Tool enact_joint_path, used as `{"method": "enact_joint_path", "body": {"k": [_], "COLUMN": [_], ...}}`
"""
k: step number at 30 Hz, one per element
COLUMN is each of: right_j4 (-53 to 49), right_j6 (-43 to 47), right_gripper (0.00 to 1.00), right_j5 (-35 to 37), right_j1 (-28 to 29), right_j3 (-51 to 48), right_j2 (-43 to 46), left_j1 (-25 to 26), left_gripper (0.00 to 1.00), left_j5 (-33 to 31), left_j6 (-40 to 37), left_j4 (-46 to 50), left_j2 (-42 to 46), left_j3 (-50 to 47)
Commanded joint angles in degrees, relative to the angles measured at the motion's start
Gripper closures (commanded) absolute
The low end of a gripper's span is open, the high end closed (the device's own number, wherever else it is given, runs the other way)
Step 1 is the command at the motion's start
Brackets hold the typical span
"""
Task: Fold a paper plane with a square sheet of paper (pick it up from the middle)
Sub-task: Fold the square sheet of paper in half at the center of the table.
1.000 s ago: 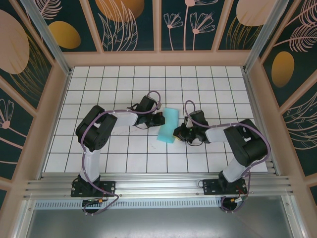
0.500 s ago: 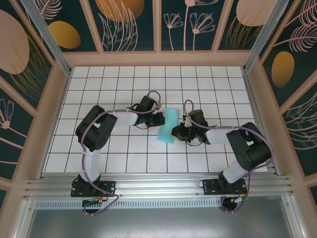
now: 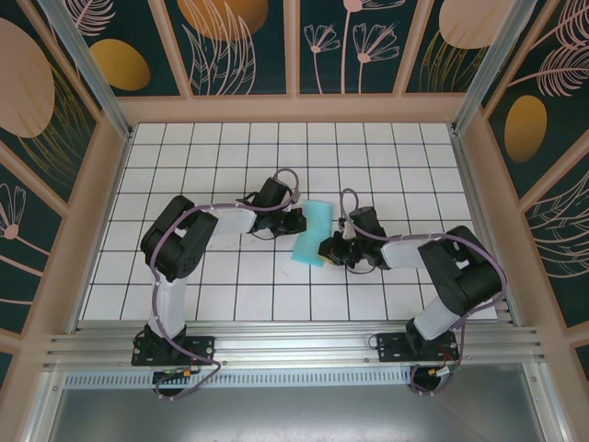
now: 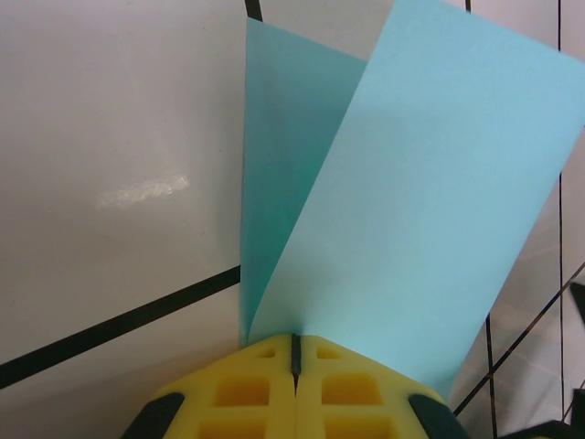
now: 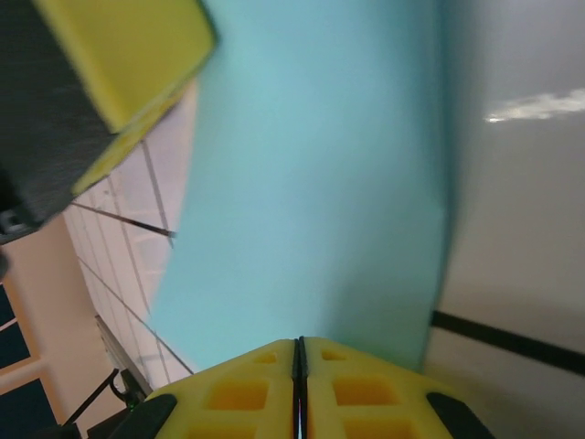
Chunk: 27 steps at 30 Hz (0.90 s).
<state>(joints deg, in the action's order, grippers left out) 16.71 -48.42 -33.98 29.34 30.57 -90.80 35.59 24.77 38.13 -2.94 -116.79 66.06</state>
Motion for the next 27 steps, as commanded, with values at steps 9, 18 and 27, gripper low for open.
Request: {"method": "enact_joint_path", "body": {"k": [9,18,27], "right_j4": [3.2,-3.4,-3.9], "right_j6": [-1.8,-0.6,-0.1], "right_gripper": [0.88,0.88,0.88], "right_j5": [0.4,2.5,1.3], "right_j1": [1.7,1.7,3.3], "right_j3": [-4.5,-1.4,-0.8], "right_j2": [-2.1,2.4,1.3], "left_j1": [0.4,0.4,0.4], "left_gripper": [1.0,1.0,1.0], "left_j5": [-2.8,-3.0,-2.9], "left_j6": [-1.4,-1.5,-1.7], "left_j4": [5.9,6.3,6.1], "left_j2": [-3.6,-3.7,-3.9], "left_j3": [-0.7,-0.6,-0.8]}}
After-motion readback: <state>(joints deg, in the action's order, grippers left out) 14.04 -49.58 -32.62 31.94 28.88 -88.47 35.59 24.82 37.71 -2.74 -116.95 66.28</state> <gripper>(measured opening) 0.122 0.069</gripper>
